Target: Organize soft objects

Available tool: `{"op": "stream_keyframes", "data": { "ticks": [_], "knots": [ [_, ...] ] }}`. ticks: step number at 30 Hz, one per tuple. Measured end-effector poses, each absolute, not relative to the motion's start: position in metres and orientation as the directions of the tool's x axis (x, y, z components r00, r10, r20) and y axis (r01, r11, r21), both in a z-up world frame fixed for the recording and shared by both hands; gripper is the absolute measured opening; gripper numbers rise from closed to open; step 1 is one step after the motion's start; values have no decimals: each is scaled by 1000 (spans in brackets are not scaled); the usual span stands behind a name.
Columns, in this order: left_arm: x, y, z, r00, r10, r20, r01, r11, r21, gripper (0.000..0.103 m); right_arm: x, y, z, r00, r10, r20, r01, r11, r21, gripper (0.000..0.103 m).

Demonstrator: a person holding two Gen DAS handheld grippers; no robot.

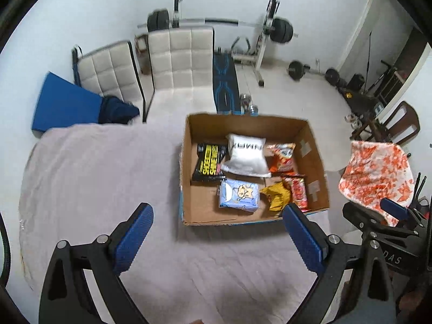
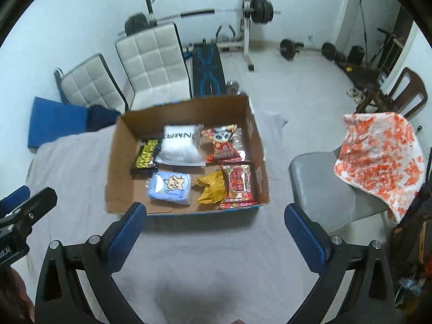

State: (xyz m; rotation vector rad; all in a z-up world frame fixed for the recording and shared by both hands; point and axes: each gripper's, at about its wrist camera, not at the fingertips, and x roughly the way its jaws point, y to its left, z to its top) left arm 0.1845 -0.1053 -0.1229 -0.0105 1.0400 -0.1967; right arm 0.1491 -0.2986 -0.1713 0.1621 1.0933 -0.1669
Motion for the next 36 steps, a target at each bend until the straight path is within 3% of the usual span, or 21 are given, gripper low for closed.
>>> {"op": "stream_keyframes", "data": {
  "ticks": [9,17,36],
  "knots": [
    [118,-95,-65,547,-146,-825,173,983,-59,98,68,-282,-83,556,-62,-829,199,978,60,103],
    [88,-87,-43,545,-195,-815,191,976,-106,98,20,-263,-35,619,-73,-782,167,985,41,103],
    [65,-80,-21,606,-189,-773,192,977,-89,98,-12,-256,-12,633,-106,-767,192,981,23,103]
  ]
}}
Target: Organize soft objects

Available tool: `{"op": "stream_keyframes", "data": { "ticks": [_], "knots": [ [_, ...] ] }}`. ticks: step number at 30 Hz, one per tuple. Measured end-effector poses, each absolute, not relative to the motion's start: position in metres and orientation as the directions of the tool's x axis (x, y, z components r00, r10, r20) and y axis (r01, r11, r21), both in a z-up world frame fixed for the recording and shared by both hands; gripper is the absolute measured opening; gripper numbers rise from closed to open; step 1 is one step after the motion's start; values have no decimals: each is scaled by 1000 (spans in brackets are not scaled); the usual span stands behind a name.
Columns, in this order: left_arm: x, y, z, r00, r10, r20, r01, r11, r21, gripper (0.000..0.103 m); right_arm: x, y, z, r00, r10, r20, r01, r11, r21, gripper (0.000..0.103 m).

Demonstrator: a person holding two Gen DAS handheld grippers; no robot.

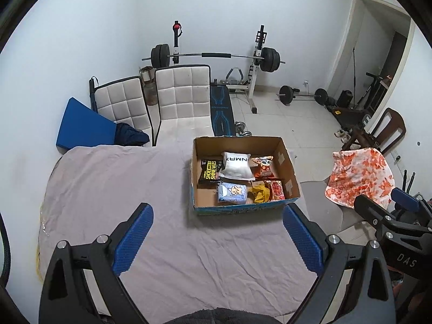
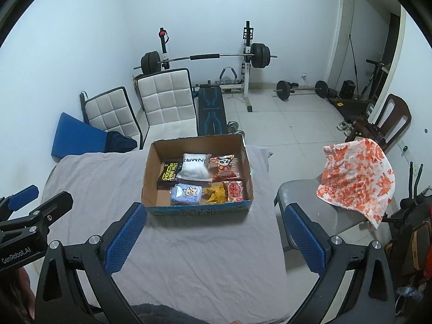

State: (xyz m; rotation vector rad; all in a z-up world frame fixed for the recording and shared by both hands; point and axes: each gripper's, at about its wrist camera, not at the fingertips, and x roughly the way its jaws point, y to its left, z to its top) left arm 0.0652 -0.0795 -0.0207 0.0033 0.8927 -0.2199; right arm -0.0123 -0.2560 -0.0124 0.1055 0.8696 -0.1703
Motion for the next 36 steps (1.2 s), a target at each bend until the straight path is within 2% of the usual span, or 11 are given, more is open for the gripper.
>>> {"op": "stream_keyframes", "data": {
  "ticks": [36],
  "knots": [
    [62,-76,-18,604,-201,-771,212,973,-87,98,-26,-250,2,642,-139,-754,223,975,11,103]
  ]
}}
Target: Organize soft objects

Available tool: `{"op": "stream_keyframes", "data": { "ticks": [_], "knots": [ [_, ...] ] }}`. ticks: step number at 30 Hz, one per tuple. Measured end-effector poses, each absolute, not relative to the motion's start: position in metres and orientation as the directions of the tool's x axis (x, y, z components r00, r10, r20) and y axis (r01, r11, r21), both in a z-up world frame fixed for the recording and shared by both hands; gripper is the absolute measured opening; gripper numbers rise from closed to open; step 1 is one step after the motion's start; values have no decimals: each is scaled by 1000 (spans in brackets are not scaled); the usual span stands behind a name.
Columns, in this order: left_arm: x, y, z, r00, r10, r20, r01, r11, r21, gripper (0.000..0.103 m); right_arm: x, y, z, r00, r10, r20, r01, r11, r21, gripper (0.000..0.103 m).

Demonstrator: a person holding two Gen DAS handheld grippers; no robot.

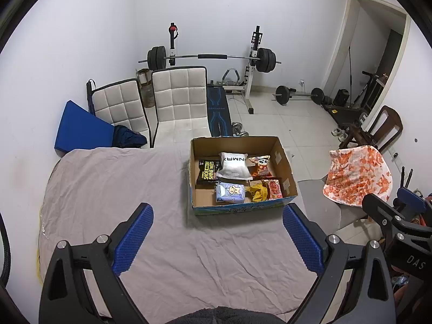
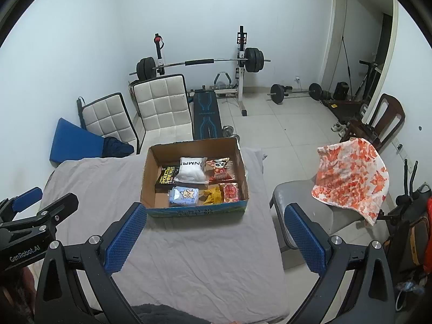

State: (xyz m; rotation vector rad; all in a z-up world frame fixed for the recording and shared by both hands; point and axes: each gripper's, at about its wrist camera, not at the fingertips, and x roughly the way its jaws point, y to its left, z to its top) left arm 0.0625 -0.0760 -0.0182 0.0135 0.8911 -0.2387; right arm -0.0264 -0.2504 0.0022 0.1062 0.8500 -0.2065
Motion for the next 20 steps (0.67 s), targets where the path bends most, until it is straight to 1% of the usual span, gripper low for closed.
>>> {"op": "stream_keyframes", "data": {
  "ticks": [20],
  "knots": [
    [60,-77,-12,610,-200,-766,209,974,-88,98,-28,-247,6,651,-135,-747,220,975,15,103]
  ]
}}
